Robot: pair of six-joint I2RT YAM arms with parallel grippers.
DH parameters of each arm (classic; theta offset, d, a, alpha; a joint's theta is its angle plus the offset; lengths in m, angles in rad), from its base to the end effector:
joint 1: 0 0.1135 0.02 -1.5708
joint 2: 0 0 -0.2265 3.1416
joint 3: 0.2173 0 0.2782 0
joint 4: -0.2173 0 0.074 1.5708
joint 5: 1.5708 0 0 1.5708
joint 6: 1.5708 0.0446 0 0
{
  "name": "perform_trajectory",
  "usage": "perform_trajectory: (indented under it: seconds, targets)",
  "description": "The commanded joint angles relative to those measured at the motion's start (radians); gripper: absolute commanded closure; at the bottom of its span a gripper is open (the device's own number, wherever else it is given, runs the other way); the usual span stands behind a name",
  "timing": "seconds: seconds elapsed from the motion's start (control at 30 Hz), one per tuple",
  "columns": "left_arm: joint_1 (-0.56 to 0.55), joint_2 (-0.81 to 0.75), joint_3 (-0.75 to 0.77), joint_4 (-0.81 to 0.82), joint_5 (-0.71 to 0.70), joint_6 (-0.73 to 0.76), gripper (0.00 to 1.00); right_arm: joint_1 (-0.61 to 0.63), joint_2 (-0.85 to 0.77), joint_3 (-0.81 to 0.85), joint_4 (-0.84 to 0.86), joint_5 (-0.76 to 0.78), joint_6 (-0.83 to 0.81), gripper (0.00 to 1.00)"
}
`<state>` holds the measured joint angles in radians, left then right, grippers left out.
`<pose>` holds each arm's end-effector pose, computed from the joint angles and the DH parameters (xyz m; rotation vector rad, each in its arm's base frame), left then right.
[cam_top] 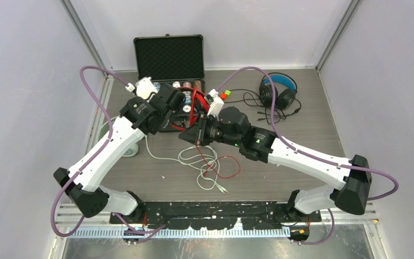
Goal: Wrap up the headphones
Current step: Wrap the headphones cable around the headphones.
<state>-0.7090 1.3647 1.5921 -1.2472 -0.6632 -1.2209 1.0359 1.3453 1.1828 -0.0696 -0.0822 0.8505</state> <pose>0.2319 -0.1627 0.3619 -0.7980 2.1660 -0.0834 0.1816 0.3137 0.3223 -0.2551 2.0266 1.3567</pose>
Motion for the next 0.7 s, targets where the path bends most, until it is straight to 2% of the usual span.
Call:
perform_trajectory:
  seconds: [0.0,0.1,0.33,0.5,0.67]
  targets:
    - [0.011,-0.023,0.058,0.058,-0.048,-0.090,1.00,0.010,-0.073,-0.018,0.032,0.009,-0.021,0.88]
    - [0.014,-0.040,0.060,0.068,-0.019,-0.104,1.00,0.013,-0.091,-0.060,0.032,0.028,-0.056,0.88]
    - [0.017,-0.094,0.049,0.111,0.087,-0.138,1.00,0.035,-0.165,-0.220,0.229,0.035,-0.223,0.86]
    - [0.016,-0.109,0.064,0.130,0.126,-0.134,1.00,0.089,-0.180,-0.238,0.218,0.056,-0.379,0.85]
    - [0.017,-0.125,0.063,0.145,0.158,-0.143,1.00,0.111,-0.184,-0.306,0.265,0.131,-0.461,0.84]
